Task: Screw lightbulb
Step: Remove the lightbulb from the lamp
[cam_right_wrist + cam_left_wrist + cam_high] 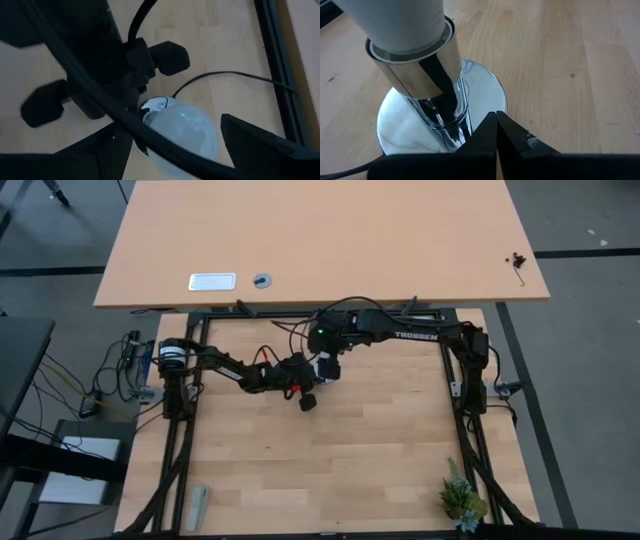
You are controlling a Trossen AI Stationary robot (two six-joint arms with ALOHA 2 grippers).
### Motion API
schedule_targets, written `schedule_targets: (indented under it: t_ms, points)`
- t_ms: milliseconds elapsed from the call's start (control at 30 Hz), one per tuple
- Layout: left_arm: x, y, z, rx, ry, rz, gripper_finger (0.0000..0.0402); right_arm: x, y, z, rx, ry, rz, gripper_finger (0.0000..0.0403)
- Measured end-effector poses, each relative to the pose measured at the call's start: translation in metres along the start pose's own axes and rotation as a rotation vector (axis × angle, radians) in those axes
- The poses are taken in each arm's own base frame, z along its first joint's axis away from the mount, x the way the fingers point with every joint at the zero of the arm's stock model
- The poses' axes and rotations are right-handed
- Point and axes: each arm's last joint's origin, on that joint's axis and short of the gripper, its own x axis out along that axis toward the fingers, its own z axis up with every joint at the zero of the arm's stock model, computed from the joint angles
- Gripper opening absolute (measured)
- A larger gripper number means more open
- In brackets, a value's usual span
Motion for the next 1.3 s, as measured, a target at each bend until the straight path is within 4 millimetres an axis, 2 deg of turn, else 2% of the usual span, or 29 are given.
schedule_targets:
  t_ms: [167, 433, 767, 900, 1033, 1300]
  points:
    - [0.000, 0.000, 0.000, 0.000, 0.000, 0.001, 0.0005, -0.002, -0.001, -0.003, 0.094, 0.038, -0.004, 0.0302]
    - [0.000, 0.000, 0.000, -0.002, 0.000, 0.001, 0.0005, -0.001, -0.016, -0.004, 0.334, 0.023, -0.050, 0.0306]
    - [0.000, 0.000, 0.000, -0.002, 0.000, 0.002, 0.0005, 0.018, -0.011, -0.017, 0.372, 0.056, -0.044, 0.0307]
    - [0.000, 0.000, 0.000, -0.002, 0.000, 0.002, 0.0005, 0.019, -0.012, -0.017, 0.368, 0.052, -0.045, 0.0301]
    - [0.000, 0.000, 0.000, -0.002, 0.000, 0.003, 0.0005, 0.019, -0.015, -0.018, 0.261, 0.052, -0.019, 0.0284]
    - [0.000, 0.000, 0.000, -0.003, -0.001, 0.003, 0.0005, 0.019, -0.020, -0.019, -0.261, 0.019, 0.114, 0.0275]
